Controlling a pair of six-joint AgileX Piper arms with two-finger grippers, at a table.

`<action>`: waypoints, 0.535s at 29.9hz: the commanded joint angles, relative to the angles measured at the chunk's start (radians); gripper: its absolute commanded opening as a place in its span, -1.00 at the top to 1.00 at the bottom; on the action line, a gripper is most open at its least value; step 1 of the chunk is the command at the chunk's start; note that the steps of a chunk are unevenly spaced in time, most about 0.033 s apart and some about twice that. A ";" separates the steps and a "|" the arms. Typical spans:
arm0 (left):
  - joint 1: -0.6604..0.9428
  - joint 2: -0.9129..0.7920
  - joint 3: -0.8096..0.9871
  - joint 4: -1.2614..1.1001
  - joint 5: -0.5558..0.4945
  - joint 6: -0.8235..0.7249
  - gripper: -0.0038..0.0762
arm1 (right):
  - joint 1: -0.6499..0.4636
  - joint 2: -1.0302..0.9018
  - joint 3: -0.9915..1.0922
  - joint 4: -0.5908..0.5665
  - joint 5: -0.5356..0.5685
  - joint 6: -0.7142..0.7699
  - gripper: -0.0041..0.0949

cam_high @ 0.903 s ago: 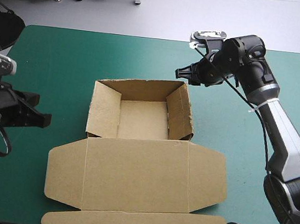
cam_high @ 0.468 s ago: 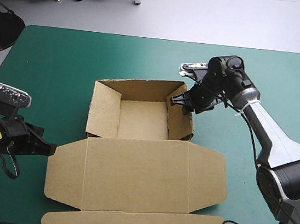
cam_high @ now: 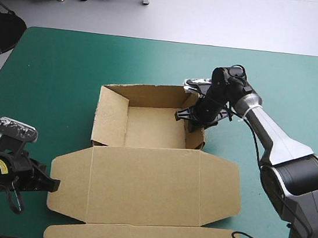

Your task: Fold the box

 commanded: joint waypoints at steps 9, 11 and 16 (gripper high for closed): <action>-0.003 -0.143 0.155 -0.012 -0.049 -0.053 0.93 | -0.006 -0.012 -0.022 0.021 0.000 -0.020 0.94; -0.003 -0.155 0.169 -0.012 -0.047 -0.053 0.93 | -0.006 -0.014 -0.031 0.017 0.002 -0.020 0.95; -0.003 -0.159 0.182 -0.012 -0.047 -0.053 0.93 | -0.019 -0.037 -0.068 -0.066 0.015 -0.004 0.95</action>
